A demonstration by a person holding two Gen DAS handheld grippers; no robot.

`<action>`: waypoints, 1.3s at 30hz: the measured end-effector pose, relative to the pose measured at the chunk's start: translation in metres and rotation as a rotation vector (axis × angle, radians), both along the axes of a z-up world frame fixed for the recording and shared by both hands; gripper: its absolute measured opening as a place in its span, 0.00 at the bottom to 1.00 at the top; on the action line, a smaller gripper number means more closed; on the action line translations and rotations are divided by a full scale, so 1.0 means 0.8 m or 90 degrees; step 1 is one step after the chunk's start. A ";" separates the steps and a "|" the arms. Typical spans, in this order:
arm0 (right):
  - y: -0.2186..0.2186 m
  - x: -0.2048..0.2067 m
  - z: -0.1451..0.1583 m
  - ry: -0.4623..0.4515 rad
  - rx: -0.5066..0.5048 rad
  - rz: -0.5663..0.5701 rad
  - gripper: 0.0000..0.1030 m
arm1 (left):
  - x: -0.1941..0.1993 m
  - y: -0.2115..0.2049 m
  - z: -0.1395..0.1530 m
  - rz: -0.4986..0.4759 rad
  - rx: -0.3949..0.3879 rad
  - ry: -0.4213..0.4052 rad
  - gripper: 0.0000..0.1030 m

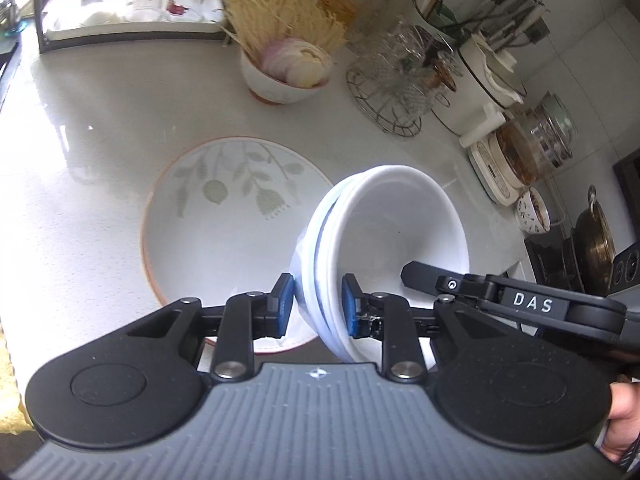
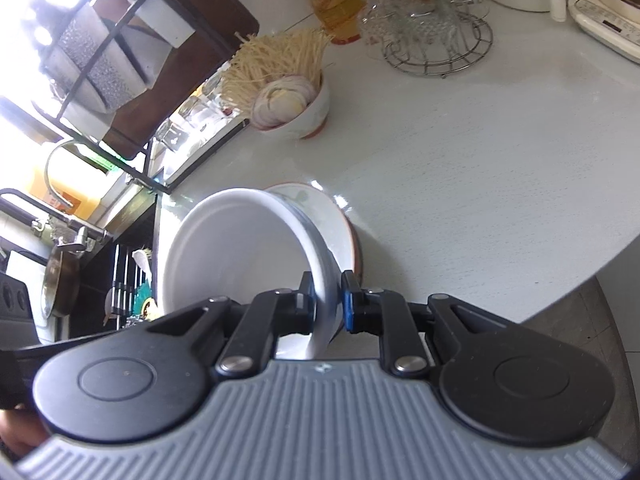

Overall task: Organize plates and bowls
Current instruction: 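Lift the stacked bowls with both grippers and carry them over the plates, then lower the stacked bowls onto the plates and open both grippers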

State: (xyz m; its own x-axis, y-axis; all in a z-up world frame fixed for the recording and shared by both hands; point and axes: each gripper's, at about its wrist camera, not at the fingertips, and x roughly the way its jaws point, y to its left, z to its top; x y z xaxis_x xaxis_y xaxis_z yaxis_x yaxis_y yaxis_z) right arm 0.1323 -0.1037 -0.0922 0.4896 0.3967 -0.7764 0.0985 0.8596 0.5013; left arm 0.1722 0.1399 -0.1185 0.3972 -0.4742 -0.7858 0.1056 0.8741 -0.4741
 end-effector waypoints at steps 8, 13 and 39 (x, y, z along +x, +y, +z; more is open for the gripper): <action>0.040 0.019 -0.009 0.001 0.005 0.040 0.16 | 0.006 0.042 -0.009 0.054 0.002 -0.012 0.28; 0.052 0.033 -0.019 0.014 -0.004 0.041 0.16 | 0.017 0.050 -0.022 0.057 0.007 -0.001 0.28; 0.061 0.085 -0.067 0.082 -0.020 0.011 0.17 | 0.087 0.041 -0.069 -0.001 0.039 0.045 0.28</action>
State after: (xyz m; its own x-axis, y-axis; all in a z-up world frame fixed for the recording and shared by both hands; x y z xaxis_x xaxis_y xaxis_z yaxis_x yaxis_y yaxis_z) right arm 0.2005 -0.0547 -0.1461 0.3787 0.3795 -0.8441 0.1444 0.8767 0.4589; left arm 0.2422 0.1729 -0.1733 0.3385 -0.4247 -0.8397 0.0757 0.9018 -0.4255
